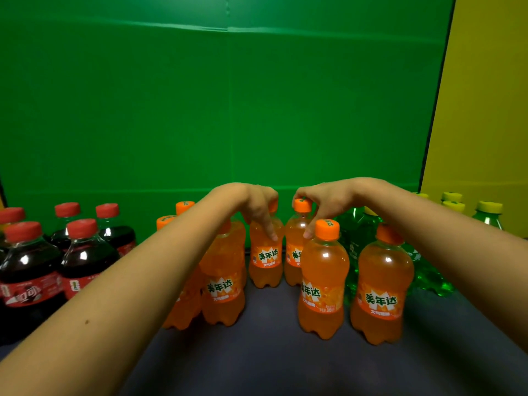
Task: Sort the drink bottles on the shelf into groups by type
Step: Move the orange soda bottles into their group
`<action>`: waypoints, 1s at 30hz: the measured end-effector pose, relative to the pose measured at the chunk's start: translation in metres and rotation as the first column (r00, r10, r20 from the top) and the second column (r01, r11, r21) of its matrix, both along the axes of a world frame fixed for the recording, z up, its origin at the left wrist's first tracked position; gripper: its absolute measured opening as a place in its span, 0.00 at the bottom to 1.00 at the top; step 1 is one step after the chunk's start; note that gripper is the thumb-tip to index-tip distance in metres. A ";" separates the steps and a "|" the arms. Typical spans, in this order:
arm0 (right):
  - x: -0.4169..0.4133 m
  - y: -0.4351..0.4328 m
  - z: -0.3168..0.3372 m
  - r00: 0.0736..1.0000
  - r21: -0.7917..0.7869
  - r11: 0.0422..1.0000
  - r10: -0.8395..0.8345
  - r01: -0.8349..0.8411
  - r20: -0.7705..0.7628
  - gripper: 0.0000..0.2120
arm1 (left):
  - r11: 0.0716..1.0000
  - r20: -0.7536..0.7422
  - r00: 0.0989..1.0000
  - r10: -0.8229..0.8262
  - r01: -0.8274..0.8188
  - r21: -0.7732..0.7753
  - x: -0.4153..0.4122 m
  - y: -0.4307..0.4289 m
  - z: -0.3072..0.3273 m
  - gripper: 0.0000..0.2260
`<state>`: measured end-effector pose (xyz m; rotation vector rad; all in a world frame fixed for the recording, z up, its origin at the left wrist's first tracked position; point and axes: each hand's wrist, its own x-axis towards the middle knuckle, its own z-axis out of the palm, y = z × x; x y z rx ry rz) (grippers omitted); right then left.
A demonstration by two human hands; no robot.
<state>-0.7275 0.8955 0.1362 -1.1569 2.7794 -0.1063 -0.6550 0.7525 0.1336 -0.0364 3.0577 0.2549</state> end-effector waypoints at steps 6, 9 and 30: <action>0.012 0.006 0.005 0.998 -0.068 0.998 -0.012 0.016 0.057 0.37 | 0.988 -0.080 0.995 -0.058 0.046 -0.146 0.002 0.000 -0.002 0.34; 0.032 0.021 0.017 0.999 -0.155 0.988 0.029 -0.024 0.035 0.31 | 0.983 -0.317 0.939 -0.133 0.085 -0.161 0.017 0.006 -0.004 0.31; 0.105 0.108 -0.129 0.983 -0.912 0.382 -0.152 0.151 0.099 0.39 | 0.832 -0.601 0.786 -0.142 0.424 0.357 0.068 0.048 -0.080 0.25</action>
